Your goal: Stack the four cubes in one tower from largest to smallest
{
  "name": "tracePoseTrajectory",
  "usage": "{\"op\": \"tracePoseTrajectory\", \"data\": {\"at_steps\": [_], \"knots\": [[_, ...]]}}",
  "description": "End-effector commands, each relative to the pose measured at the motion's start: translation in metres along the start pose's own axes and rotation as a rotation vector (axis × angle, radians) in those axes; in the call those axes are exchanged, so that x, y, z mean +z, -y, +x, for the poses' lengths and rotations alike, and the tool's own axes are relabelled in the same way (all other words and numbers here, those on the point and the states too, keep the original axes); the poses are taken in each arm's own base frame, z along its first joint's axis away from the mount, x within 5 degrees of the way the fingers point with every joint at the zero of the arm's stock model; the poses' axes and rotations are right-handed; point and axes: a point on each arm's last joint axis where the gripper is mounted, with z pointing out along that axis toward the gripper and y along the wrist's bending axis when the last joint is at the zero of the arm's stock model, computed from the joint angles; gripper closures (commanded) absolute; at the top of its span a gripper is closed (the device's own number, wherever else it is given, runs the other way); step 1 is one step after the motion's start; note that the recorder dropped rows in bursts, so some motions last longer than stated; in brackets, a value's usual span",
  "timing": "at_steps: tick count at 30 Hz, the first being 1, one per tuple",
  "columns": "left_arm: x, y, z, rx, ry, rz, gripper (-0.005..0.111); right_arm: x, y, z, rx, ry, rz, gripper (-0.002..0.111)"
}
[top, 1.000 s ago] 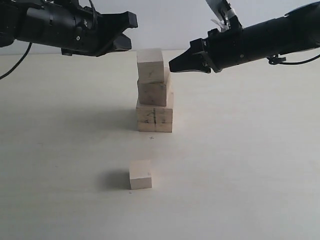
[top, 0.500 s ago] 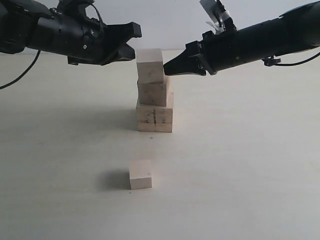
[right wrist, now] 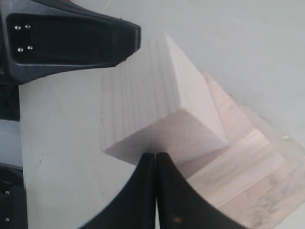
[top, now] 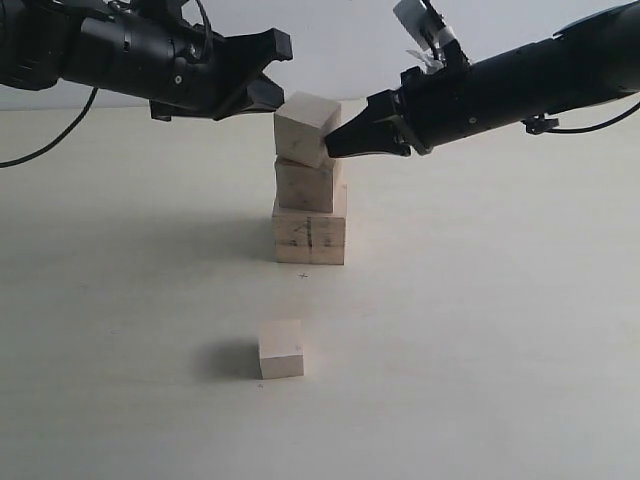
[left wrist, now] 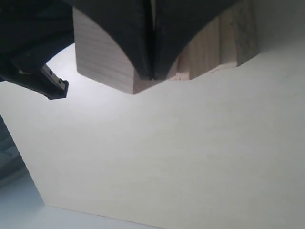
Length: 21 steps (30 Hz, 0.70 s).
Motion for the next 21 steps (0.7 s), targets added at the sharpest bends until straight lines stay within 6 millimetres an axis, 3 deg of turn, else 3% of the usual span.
{"op": "tracePoseTrajectory", "data": {"at_steps": [1,10,21], "knots": [[0.0016,0.0068,0.0061,0.002,-0.062,0.054,0.107,0.0002,0.0012,-0.0031,0.010,0.023,0.031,0.108],[0.0015,0.0074,0.0069,0.000,-0.071,0.061,0.107,-0.0005,0.0090,-0.0070,0.025,0.068,0.116,0.108],[0.0015,0.0074,0.0068,-0.004,-0.071,0.061,0.107,-0.0002,0.0062,-0.0067,0.029,0.064,0.085,0.108]]}}
